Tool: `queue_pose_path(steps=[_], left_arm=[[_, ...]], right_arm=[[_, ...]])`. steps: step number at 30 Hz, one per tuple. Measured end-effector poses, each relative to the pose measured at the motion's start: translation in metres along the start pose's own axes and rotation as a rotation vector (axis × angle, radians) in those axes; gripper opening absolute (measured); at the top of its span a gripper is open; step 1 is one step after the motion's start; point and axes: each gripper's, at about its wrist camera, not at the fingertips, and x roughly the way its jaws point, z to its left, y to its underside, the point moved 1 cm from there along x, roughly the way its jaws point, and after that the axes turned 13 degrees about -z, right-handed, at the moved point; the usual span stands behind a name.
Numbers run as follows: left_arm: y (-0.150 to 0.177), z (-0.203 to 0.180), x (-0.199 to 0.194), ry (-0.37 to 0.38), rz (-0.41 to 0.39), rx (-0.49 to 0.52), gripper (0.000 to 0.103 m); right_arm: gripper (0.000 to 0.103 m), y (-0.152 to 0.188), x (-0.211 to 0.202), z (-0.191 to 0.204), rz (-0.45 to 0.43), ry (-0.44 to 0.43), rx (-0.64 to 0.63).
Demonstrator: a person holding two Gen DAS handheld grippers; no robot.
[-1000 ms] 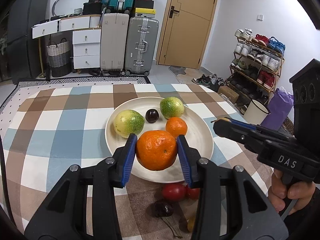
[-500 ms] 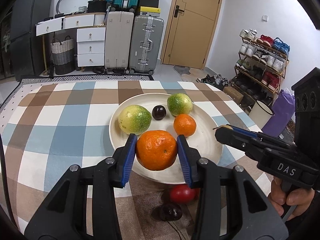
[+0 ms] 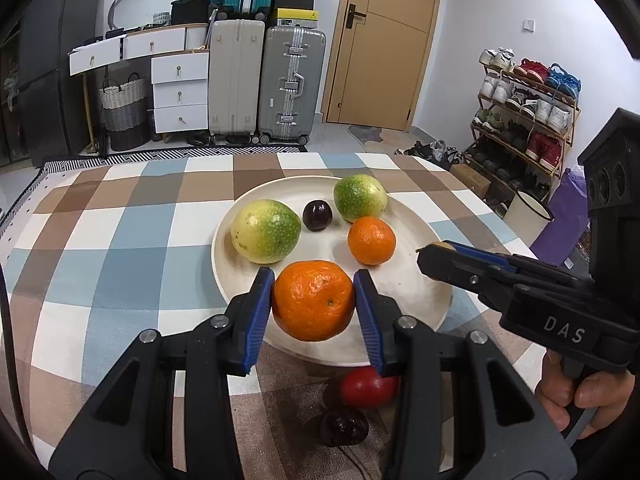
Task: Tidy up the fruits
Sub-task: 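Carry the orange and brown fruit onto the white plate and open both grippers, then move the right gripper to a red tomato while the left moves to the dark cherry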
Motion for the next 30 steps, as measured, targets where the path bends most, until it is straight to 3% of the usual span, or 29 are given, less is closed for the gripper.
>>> queue_pose_path(steps=[2,7,8,10,12,13,15,17,20,22,30], left_arm=[[0.0,0.001,0.0,-0.003,-0.003,-0.004,0.038],[-0.004,0.007,-0.006,0.003,-0.02,-0.032,0.039],[-0.004,0.008,-0.007,0.006,-0.018,-0.038,0.04],[-0.006,0.011,-0.011,0.0,-0.017,-0.047,0.054],[-0.007,0.014,-0.017,-0.007,-0.021,-0.057,0.071],[-0.009,0.014,-0.022,-0.008,-0.03,-0.059,0.079],[-0.009,0.016,-0.031,-0.011,-0.047,-0.058,0.084],[-0.01,0.018,-0.039,-0.018,-0.041,-0.051,0.085],[-0.007,0.02,-0.051,-0.034,-0.041,-0.042,0.091],[-0.005,0.02,-0.058,-0.043,-0.038,-0.038,0.102],[0.002,0.018,-0.082,-0.037,-0.037,-0.001,0.102]], right_arm=[[0.034,-0.002,-0.003,0.001,-0.015,-0.003,0.0],[0.043,-0.007,-0.014,-0.003,-0.05,0.012,0.004],[0.05,-0.007,-0.017,-0.004,-0.057,0.014,0.007],[0.055,-0.008,-0.02,-0.006,-0.061,0.012,0.021],[0.074,-0.011,-0.022,-0.008,-0.062,0.018,0.025],[0.079,-0.012,-0.024,-0.008,-0.066,0.021,0.021],[0.094,-0.014,-0.029,-0.007,-0.078,0.029,0.016],[0.101,-0.015,-0.035,-0.007,-0.083,0.034,0.014],[0.102,-0.016,-0.039,-0.004,-0.071,0.035,-0.011],[0.102,-0.016,-0.04,-0.001,-0.056,0.035,-0.033],[0.102,-0.004,-0.051,0.008,-0.001,0.025,-0.125]])
